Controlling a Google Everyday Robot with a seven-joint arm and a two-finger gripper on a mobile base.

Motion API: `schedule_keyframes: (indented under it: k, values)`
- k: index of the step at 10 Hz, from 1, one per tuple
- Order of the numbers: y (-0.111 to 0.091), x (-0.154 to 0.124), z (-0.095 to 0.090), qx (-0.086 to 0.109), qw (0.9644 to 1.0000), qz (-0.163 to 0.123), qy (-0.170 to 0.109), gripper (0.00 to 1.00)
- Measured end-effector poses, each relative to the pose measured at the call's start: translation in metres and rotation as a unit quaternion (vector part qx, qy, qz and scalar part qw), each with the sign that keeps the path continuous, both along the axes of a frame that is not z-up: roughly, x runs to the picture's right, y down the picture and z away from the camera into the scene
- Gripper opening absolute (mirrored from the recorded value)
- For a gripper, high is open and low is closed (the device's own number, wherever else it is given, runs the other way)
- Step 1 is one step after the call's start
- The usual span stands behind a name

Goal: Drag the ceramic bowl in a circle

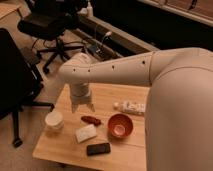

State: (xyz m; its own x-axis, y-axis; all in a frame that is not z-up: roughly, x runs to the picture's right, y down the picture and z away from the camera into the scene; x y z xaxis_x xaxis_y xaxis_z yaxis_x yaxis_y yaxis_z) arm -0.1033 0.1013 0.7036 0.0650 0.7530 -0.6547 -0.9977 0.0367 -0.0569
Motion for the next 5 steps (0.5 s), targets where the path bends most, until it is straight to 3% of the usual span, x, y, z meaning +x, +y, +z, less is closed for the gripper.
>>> schedule_keyframes:
  k: [2,5]
  values:
    - [0.0,0.0,0.003,0.003,1.0,0.004,-0.002,0.65]
    - [0.015,0.031,0.036,0.007,0.9997,0.02,0.01,0.65]
